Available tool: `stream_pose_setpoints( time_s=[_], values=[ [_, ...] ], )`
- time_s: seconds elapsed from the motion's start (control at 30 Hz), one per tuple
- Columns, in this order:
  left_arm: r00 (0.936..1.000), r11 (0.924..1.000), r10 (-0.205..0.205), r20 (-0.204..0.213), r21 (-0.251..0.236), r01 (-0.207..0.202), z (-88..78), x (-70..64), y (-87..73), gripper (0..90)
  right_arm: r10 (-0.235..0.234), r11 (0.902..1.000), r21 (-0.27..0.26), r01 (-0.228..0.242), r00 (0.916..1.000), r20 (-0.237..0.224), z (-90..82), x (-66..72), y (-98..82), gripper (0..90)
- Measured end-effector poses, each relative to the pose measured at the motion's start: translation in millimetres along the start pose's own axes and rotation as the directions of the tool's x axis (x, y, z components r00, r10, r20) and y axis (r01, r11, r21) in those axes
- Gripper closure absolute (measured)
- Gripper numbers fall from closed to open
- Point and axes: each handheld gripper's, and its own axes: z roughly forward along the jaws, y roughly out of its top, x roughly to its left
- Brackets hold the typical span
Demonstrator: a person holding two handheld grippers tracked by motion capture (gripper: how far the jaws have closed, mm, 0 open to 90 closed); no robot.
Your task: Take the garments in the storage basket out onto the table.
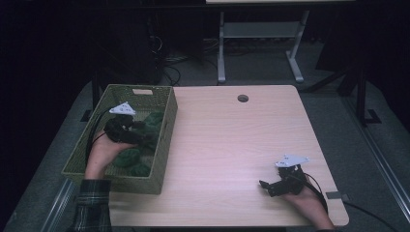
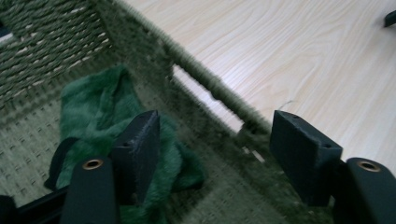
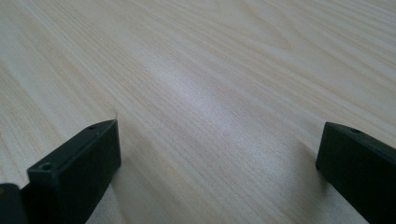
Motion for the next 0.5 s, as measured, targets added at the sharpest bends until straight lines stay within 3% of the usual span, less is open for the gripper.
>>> stream_pose_setpoints(
  time_s=[0.27,0.5],
  values=[
    [0.9987,0.9984,0.002,-0.052,0.057,0.001,6.5,14.5,-11.9,40.7,0.005,1.0,0.003,-0.005,1.0,0.0,-0.2,0.3,0.0,0.0],
    [0.9976,0.9944,-0.002,-0.069,0.105,0.009,16.2,24.6,-22.5,44.7,0.004,1.0,0.003,-0.004,1.0,0.0,-0.2,0.3,0.0,0.0]
  ],
)
